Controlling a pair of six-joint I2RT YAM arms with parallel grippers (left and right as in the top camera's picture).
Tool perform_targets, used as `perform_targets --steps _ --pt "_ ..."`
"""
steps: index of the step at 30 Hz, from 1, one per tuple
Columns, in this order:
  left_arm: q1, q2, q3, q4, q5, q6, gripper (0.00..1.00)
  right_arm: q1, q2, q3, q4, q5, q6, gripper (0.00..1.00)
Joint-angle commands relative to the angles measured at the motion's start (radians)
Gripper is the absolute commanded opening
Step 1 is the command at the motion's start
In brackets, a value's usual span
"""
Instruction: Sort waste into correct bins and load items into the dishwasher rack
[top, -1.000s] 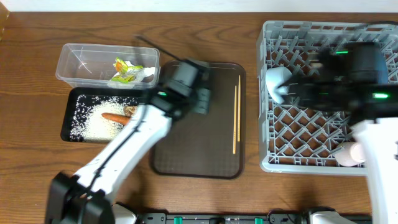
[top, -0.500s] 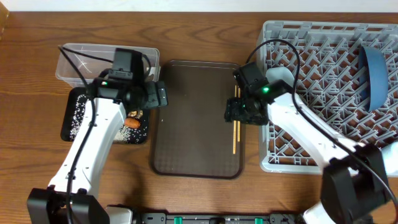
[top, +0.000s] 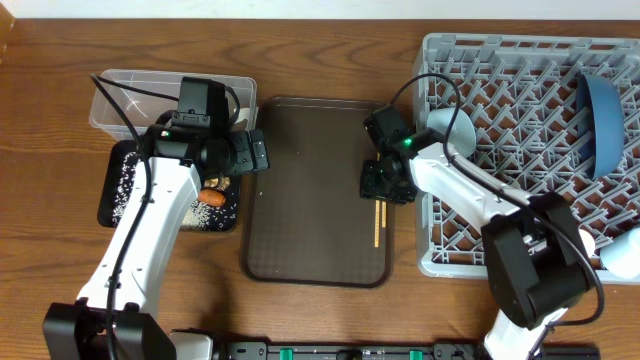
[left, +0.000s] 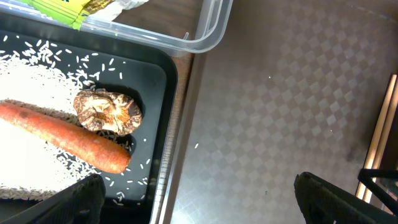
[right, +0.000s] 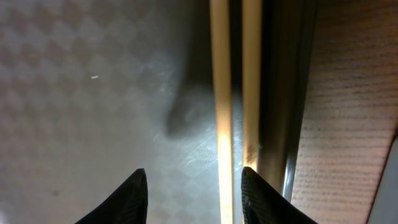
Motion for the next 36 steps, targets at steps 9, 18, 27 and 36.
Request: perform_targets --steps 9,18,27,36 --pt "0.003 -0.017 0.004 -0.004 0.01 0.001 0.98 0.015 0.027 0.001 0.027 0.028 0.021 0.29" --pt "0.003 -0.017 0.004 -0.004 0.01 0.001 0.98 0.014 0.09 0.002 0.043 0.035 0.021 0.22" --pt "0.003 -0.017 0.004 -0.004 0.01 0.001 0.98 0.014 -0.048 0.082 -0.029 0.024 -0.124 0.01" --pt "0.003 -0.017 0.004 -0.004 0.01 0.001 0.98 -0.08 -0.361 0.134 -0.103 0.09 -0.286 0.01"
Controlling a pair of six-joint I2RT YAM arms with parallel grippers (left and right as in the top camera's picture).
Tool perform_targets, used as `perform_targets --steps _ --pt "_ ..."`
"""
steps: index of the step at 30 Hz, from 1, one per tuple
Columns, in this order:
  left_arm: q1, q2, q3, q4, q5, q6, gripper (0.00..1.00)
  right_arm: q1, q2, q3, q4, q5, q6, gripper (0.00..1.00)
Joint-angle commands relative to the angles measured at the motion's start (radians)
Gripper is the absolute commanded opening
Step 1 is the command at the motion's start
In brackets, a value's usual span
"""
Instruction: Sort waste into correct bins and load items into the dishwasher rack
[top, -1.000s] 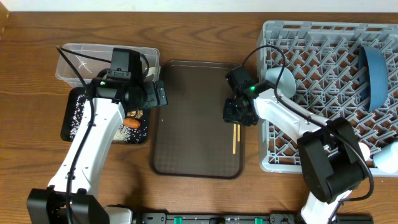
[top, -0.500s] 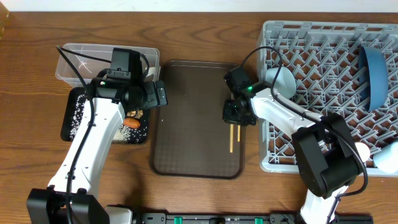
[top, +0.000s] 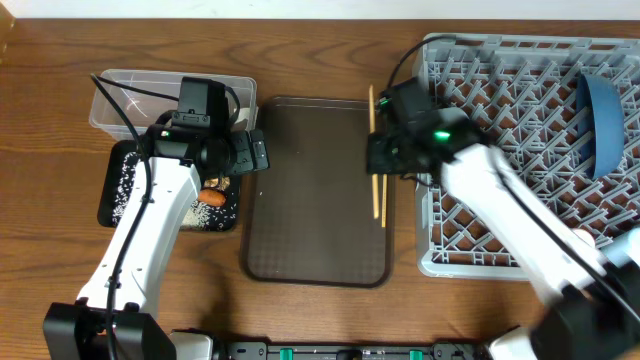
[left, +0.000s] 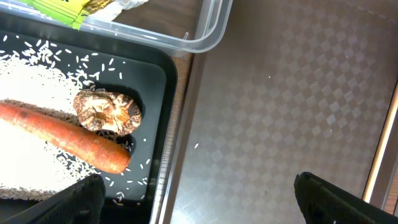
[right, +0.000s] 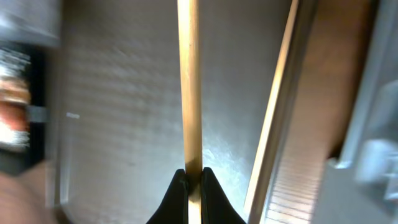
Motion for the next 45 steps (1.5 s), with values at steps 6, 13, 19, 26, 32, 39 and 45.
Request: perform_targets --steps 6,13,19,26,32,39,45 --pt "0.003 -0.017 0.004 -0.004 0.01 0.001 0.98 -0.289 -0.198 0.018 -0.121 0.168 -0.118 0.01" --pt "0.003 -0.017 0.004 -0.004 0.01 0.001 0.98 -0.567 -0.158 0.014 -0.158 0.187 -0.311 0.01" --pt "0.003 -0.017 0.004 -0.004 0.01 0.001 0.98 -0.66 -0.074 0.01 -0.124 0.187 -0.43 0.01" --pt "0.003 -0.017 0.004 -0.004 0.01 0.001 0.98 -0.659 0.054 0.01 -0.11 0.303 -0.52 0.01" --pt "0.003 -0.017 0.004 -0.004 0.01 0.001 0.98 -0.636 0.025 0.032 -0.112 0.2 -0.52 0.31" --pt "0.003 -0.017 0.004 -0.004 0.01 0.001 0.98 -0.48 -0.078 0.038 -0.103 -0.198 -0.477 0.63" --pt "0.003 -0.017 0.004 -0.004 0.01 0.001 0.98 -0.254 -0.064 0.037 -0.04 -0.389 -0.387 0.73"
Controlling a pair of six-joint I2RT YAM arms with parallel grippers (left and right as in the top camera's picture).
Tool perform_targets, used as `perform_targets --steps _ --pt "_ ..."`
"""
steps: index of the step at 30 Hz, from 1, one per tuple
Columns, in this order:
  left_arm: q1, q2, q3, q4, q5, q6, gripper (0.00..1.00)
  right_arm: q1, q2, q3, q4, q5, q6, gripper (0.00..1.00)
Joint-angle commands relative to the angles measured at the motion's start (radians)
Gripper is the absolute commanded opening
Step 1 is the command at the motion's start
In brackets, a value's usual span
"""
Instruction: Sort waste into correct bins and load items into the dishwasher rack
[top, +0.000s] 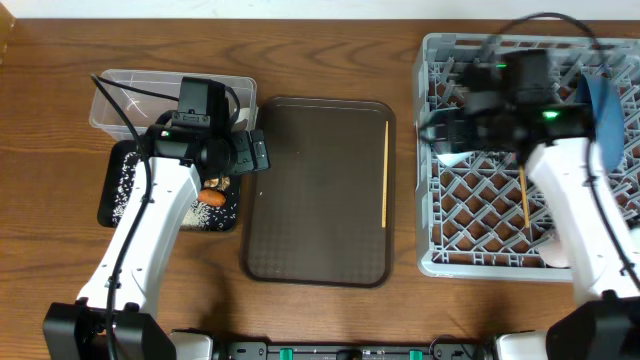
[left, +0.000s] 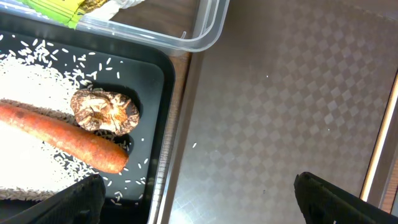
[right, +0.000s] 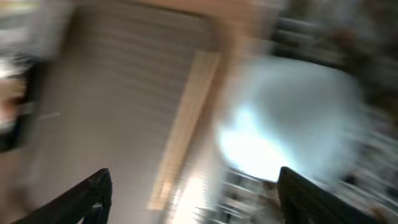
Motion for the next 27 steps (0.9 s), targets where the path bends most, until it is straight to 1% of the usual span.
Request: perform_targets --steps 1,4,6,7,8,9,11,12,15,17,19,27 --pt "0.003 -0.017 0.004 -0.003 0.002 0.001 0.98 0.131 0.016 0.011 0.019 -0.074 0.122 0.71" --pt "0.003 -0.017 0.004 -0.003 0.002 0.001 0.98 0.233 0.051 0.011 0.035 0.081 0.22 0.68" --pt "0.003 -0.017 0.004 -0.003 0.002 0.001 0.98 0.3 0.092 0.011 0.035 0.218 0.347 0.64" --pt "0.003 -0.017 0.004 -0.003 0.002 0.001 0.98 0.326 0.114 0.011 0.034 0.269 0.407 0.62" --pt "0.003 -0.017 0.004 -0.003 0.002 0.001 0.98 0.349 0.137 0.011 0.034 0.308 0.458 0.56" --pt "0.003 -0.017 0.004 -0.003 0.002 0.001 0.98 0.37 0.166 0.011 0.037 0.345 0.506 0.52" --pt "0.003 -0.017 0.004 -0.003 0.002 0.001 0.98 0.396 0.219 0.011 0.05 0.409 0.557 0.5" --pt "0.003 -0.017 0.004 -0.003 0.002 0.001 0.98 0.402 0.242 0.011 0.06 0.428 0.571 0.48" --pt "0.003 -0.017 0.004 -0.003 0.002 0.001 0.98 0.408 0.325 0.011 0.108 0.454 0.581 0.46" --pt "0.003 -0.017 0.004 -0.003 0.002 0.001 0.98 0.404 0.375 0.011 0.129 0.463 0.587 0.38" --pt "0.003 -0.017 0.004 -0.003 0.002 0.001 0.98 0.393 0.424 0.011 0.138 0.484 0.635 0.39" --pt "0.003 -0.017 0.004 -0.003 0.002 0.001 0.98 0.357 0.502 0.011 0.137 0.471 0.641 0.39"
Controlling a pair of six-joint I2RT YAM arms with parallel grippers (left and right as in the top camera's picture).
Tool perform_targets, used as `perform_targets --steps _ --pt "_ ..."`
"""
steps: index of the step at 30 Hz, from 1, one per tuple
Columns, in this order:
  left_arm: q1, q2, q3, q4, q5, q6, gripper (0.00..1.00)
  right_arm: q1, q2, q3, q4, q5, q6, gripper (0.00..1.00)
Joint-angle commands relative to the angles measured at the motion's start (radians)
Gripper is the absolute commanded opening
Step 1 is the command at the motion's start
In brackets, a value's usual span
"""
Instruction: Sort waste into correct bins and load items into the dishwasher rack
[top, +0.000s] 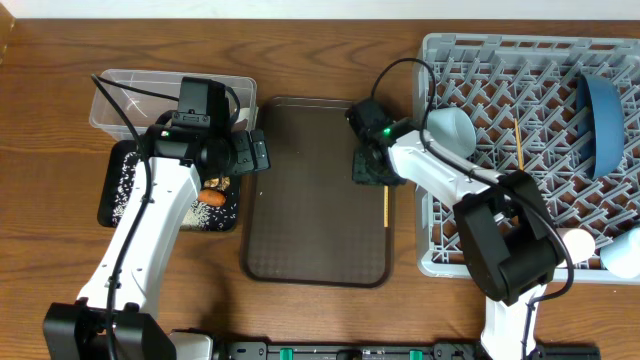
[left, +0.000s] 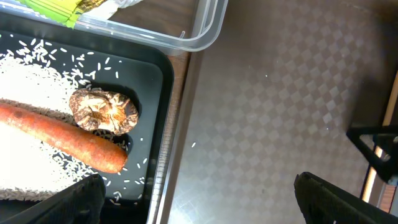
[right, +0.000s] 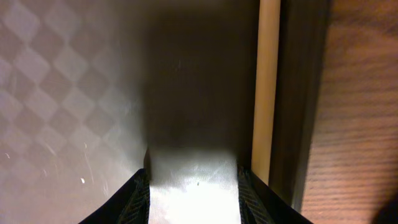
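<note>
A wooden chopstick (top: 386, 205) lies along the right edge of the brown tray (top: 310, 220). My right gripper (top: 370, 165) hovers low over that edge, open and empty; in the right wrist view the chopstick (right: 267, 87) runs just outside the right finger (right: 249, 193). A second chopstick (top: 517, 145) lies in the grey dishwasher rack (top: 500, 230). My left gripper (top: 245, 152) stands open over the tray's left edge, holding nothing.
Left of the tray, a black tray (left: 149, 81) holds rice, a carrot (left: 62, 140) and a mushroom (left: 104, 111). Behind it is a clear plastic bin (top: 170, 95). The rack also carries a blue bowl (top: 600, 110) and a white cup (top: 450, 125).
My right gripper was over the rack, open, with a chopstick below it. Now it is back over the tray's right edge beside the remaining chopstick. The left arm has not moved.
My right gripper stood open over two chopsticks at the tray's right edge. Then it was shut on one, held above the tray. Then it was open over the rack with that chopstick in the rack. Now it is by the second chopstick.
</note>
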Motion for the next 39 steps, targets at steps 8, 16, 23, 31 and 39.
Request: perform_targets --steps 8,16,23,31,39 --pt "0.003 -0.017 0.004 -0.004 -0.002 0.001 0.98 -0.021 0.016 0.009 -0.003 -0.068 -0.075 0.44" --pt "0.003 -0.017 0.004 -0.004 -0.002 0.001 0.98 -0.021 -0.123 0.009 -0.032 -0.001 -0.087 0.47" --pt "0.003 -0.017 0.004 -0.004 -0.002 0.001 0.98 -0.025 -0.098 0.007 -0.042 0.025 -0.076 0.46" --pt "0.003 -0.017 0.004 -0.004 -0.002 0.001 0.98 -0.022 0.04 0.007 -0.07 0.01 0.018 0.41" --pt "0.003 -0.017 0.004 -0.004 -0.002 0.001 0.98 -0.022 0.032 0.01 -0.058 -0.043 -0.04 0.01"
